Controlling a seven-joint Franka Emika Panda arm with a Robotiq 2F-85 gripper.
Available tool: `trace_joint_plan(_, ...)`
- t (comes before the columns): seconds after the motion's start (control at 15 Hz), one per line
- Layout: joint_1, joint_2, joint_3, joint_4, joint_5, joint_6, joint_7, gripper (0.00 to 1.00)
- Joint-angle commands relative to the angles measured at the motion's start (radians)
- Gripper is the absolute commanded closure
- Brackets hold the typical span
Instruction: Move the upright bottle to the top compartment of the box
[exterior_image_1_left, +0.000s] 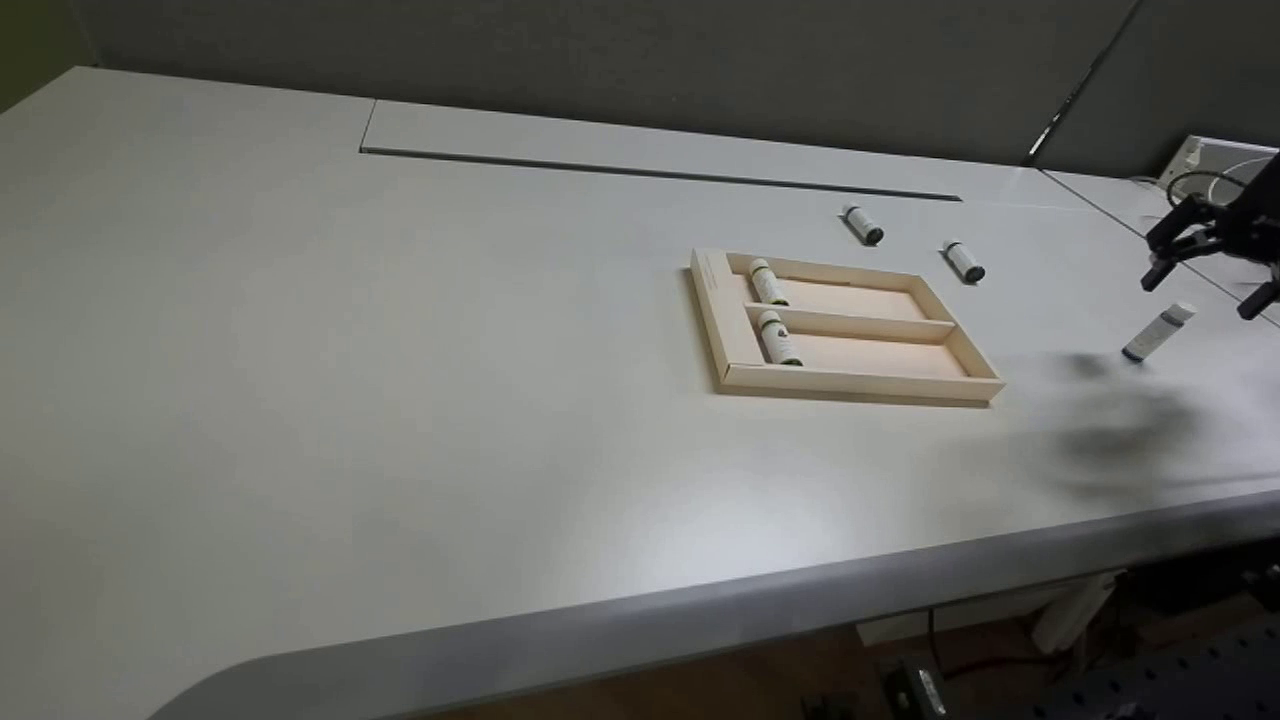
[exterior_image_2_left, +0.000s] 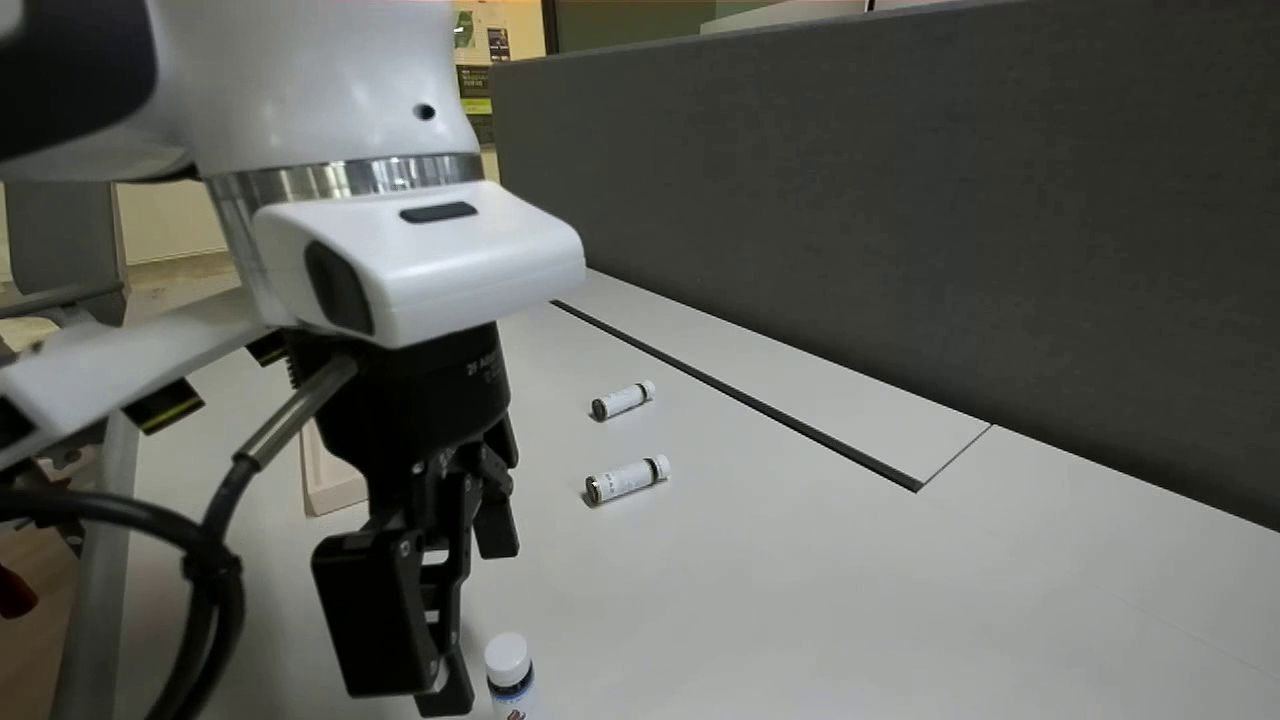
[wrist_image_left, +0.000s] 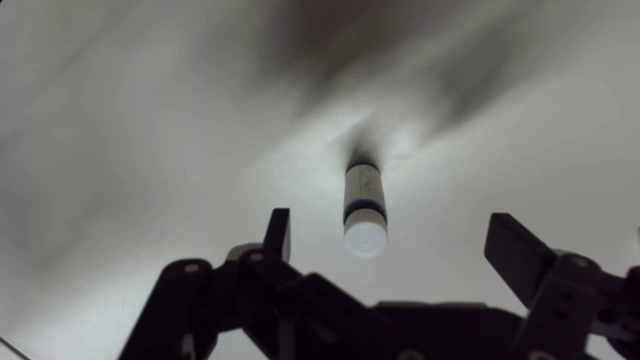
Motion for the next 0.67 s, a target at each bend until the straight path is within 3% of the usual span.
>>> trace_joint_plan(0.0, 0.006, 0.037, -0.018, 0.025, 0.002, 0.035, 0.003, 0.0)
trace_joint_plan(0.53, 0.028, 0.108, -0.025, 0.069, -0.004, 0.085, 0.012, 0.0)
trace_joint_plan(0.6, 0.029, 0.113, -0.022, 0.072, -0.002, 0.087, 0.012, 0.25)
